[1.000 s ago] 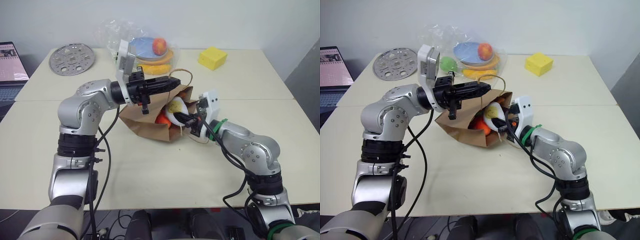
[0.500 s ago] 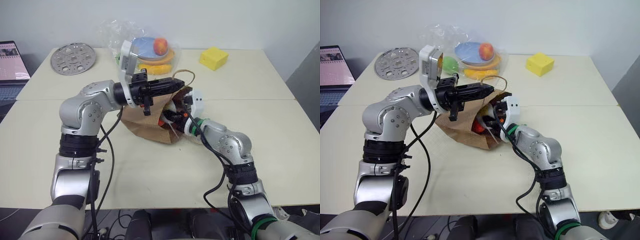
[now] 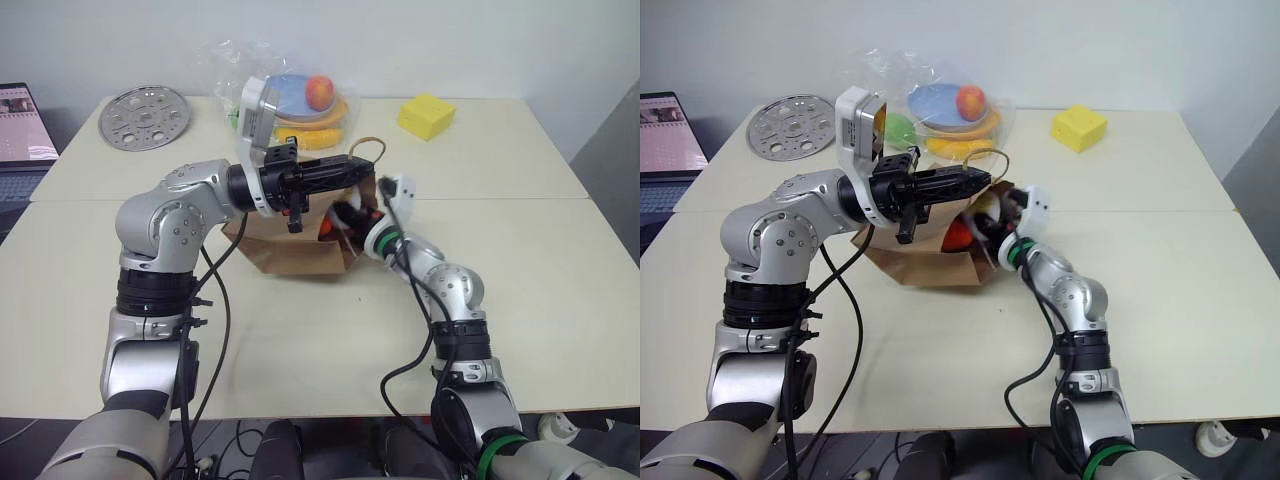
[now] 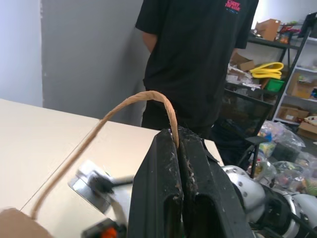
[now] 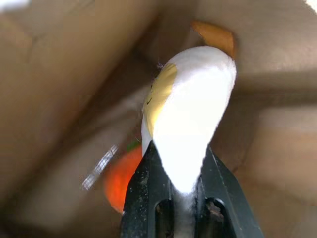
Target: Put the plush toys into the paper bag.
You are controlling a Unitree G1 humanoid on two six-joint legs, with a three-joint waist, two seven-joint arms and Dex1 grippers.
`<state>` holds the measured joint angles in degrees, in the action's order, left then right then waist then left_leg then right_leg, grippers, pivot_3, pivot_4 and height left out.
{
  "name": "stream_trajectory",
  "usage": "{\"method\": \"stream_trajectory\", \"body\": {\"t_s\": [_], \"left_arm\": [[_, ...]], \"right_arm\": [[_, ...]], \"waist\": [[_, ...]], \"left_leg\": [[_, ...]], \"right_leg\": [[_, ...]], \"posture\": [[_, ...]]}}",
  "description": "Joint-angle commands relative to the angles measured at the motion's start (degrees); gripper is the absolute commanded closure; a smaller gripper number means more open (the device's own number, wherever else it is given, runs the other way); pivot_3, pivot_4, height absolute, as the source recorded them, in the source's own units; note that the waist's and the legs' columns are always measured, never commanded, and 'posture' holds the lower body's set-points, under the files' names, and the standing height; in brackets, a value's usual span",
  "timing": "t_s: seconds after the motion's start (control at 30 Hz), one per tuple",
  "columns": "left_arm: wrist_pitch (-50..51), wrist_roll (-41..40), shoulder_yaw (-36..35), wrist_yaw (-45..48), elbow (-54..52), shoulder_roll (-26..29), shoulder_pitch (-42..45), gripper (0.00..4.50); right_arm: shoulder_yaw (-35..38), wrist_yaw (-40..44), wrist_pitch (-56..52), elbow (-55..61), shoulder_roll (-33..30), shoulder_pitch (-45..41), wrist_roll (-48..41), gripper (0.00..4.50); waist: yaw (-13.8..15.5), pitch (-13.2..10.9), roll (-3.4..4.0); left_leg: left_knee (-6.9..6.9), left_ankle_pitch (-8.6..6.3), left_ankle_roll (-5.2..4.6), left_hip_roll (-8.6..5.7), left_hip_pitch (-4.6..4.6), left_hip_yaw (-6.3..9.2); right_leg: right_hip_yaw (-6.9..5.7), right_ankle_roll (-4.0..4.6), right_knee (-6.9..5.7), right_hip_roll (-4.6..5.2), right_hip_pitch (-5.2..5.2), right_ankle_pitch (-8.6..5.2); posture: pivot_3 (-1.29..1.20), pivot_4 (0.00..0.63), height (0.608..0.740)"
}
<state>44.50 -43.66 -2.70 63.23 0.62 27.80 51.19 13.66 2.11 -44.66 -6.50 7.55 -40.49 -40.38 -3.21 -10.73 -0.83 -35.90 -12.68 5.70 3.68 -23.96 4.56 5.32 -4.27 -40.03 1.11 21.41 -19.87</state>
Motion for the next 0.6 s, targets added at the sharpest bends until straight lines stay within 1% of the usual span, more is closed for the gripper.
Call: {"method": "stream_trajectory", "body": {"t_s": [0.03, 0.17, 0.27, 0.3, 0.5, 0.53, 0.57, 0.6], "left_arm": [[-0.79, -0.44, -0.55, 0.63, -1.98, 0.67, -0.39, 4.5], [-0.8, -0.77, -0.59, 0.47, -2.14, 0.66, -0.47, 4.5], [-1.29, -0.36, -0.5, 0.45, -1.73, 0.6, -0.15, 4.5], [-1.45, -0.22, -0.51, 0.4, -1.54, 0.58, -0.02, 4.5], [-3.25, 1.46, -0.24, 0.19, -0.56, 0.61, -0.14, 4.5], [-3.38, 1.66, -0.24, 0.16, -0.51, 0.61, -0.29, 4.5], [-3.49, 1.81, -0.24, 0.14, -0.47, 0.6, -0.38, 4.5], [-3.69, 1.97, -0.21, 0.22, -0.4, 0.61, -0.47, 4.5]], "right_arm": [[4.14, -2.48, 0.05, 1.45, 3.76, -2.12, -6.47, 4.47], [2.04, -2.75, 0.0, 0.76, 1.94, -1.7, -5.02, 4.47], [-6.55, 0.51, -1.42, 1.13, -2.1, 0.3, 1.62, 4.47], [-8.43, 1.26, -1.62, 1.32, -2.88, 0.75, 3.09, 4.47], [-12.78, 4.79, -0.05, 2.84, -5.35, 1.87, 7.25, 4.47], [-12.53, 5.32, -0.53, 3.87, -5.48, 2.17, 6.64, 3.75], [-12.32, 5.73, -0.87, 4.61, -5.56, 2.39, 6.2, 3.52], [-12.55, 6.14, -1.31, 5.48, -5.97, 2.6, 6.3, 3.2]], "waist": [[-0.05, 0.0, 0.0], [-0.25, -0.01, 0.02], [-0.73, -0.02, 0.03], [-0.82, -0.02, 0.03], [-1.17, -0.02, 0.03], [-1.17, -0.02, 0.03], [-1.16, -0.02, 0.03], [-1.16, -0.02, 0.03]], "left_leg": [[0.01, 0.0, 0.0, 0.0, 0.0, 0.0], [0.01, -0.01, -0.01, 0.0, 0.01, 0.0], [0.03, -0.01, -0.02, 0.0, 0.02, -0.01], [0.03, -0.01, -0.02, 0.0, 0.03, -0.01], [0.02, 0.0, 0.0, -0.01, 0.0, -0.01], [0.01, 0.0, -0.01, -0.01, 0.0, -0.01], [0.01, 0.0, -0.01, -0.01, 0.01, -0.01], [0.01, 0.0, 0.0, -0.01, 0.01, -0.01]], "right_leg": [[0.0, 0.0, 0.0, 0.0, 0.0, 0.0], [0.02, 0.0, -0.01, 0.0, 0.02, 0.0], [0.03, 0.0, -0.01, -0.02, 0.03, 0.0], [0.05, 0.0, -0.01, -0.02, 0.03, 0.0], [0.03, 0.0, 0.01, -0.01, 0.01, 0.0], [0.03, 0.0, 0.01, -0.01, 0.01, 0.0], [0.03, 0.0, 0.01, -0.01, 0.01, 0.0], [0.03, 0.0, 0.0, -0.01, 0.01, 0.0]], "posture": [[0.0, 0.15, 0.74], [0.0, 0.15, 0.74], [0.0, 0.15, 0.74], [0.0, 0.15, 0.74], [0.0, 0.15, 0.74], [0.0, 0.15, 0.74], [0.0, 0.15, 0.74], [0.0, 0.15, 0.74]]}}
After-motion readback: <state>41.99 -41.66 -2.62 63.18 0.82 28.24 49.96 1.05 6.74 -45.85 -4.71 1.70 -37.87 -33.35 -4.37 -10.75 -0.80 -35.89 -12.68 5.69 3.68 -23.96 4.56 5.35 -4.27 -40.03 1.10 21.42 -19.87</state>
